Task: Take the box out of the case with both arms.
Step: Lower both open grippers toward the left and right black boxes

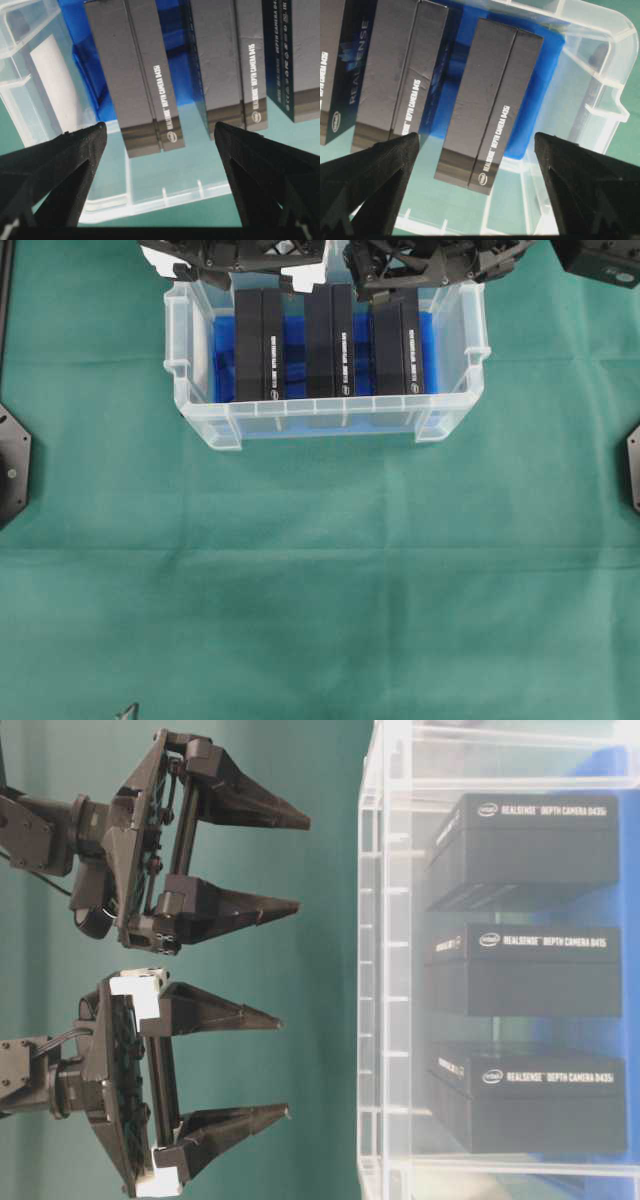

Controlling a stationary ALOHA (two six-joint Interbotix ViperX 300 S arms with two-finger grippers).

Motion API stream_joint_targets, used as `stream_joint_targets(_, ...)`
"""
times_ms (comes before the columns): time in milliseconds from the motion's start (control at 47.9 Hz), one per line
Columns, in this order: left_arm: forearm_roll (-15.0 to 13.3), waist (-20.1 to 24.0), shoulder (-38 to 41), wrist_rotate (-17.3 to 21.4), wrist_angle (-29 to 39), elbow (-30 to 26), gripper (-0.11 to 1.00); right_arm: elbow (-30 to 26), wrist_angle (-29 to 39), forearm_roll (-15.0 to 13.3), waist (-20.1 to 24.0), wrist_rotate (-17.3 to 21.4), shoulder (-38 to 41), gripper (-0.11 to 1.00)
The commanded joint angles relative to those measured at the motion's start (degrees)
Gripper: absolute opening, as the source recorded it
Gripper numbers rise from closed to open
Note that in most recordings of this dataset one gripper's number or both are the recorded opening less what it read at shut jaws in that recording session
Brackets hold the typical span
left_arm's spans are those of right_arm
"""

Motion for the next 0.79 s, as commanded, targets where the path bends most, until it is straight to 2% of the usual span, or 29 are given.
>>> stream_joint_targets(0, 0.3, -0.2, -0.9, -0.1, 0.1, -0.6, 0.89, -1.3, -0.2, -0.1, 0.1, 0.1, -0.7, 0.96)
stream_joint_targets(522, 0.7, -0.2, -1.0, -0.2, 0.3, -0.4, 0.89, -1.1, -0.4, -0.1, 0.2, 0.1, -0.7, 0.96)
stream_joint_targets(772, 1.6, -0.3, -1.1, -0.7, -1.2, 2.9, 0.89, 1.3, -2.5, -0.2, 0.2, 1.1, -0.6, 0.96)
